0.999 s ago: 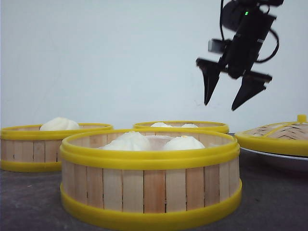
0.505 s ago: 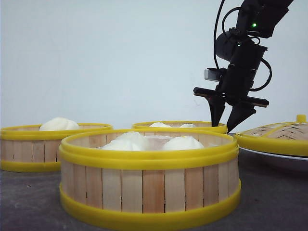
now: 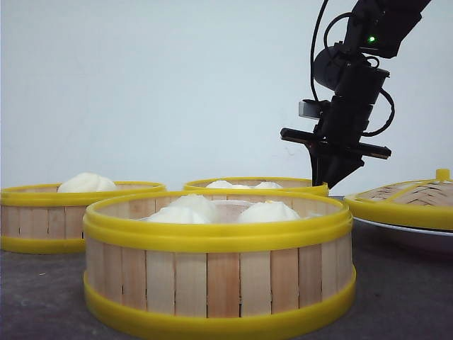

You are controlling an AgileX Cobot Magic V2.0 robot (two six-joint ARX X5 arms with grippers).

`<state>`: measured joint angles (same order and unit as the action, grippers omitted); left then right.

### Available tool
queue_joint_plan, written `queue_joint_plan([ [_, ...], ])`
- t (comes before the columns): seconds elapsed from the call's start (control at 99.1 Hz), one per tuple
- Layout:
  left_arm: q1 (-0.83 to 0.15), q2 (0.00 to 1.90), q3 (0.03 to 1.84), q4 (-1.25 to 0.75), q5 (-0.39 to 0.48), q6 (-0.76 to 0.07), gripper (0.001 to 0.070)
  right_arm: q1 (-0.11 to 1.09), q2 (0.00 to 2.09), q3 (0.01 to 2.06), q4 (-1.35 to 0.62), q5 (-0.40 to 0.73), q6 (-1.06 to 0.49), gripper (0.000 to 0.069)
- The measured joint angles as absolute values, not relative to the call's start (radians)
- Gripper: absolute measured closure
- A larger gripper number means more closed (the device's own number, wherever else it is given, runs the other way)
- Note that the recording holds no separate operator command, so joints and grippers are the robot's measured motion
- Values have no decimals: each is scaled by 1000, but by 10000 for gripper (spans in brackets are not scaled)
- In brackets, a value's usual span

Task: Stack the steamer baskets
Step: 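Lift the basket with the right gripper and lower it onto the front basket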

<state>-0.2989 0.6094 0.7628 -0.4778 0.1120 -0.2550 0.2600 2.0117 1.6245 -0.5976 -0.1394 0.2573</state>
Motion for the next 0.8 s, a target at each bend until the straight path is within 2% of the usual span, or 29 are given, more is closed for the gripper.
queue_joint_plan([
  [0.303, -299, 561, 763, -494, 112, -245, 241, 248, 1728, 1624, -632, -150, 260, 655],
  [0.515, -299, 494, 763, -530, 112, -236, 241, 256, 1519, 1624, -789, -167, 190, 655],
  [0.797, -299, 439, 763, -586, 112, -236, 241, 318, 1297, 1624, -997, -272, 112, 655],
])
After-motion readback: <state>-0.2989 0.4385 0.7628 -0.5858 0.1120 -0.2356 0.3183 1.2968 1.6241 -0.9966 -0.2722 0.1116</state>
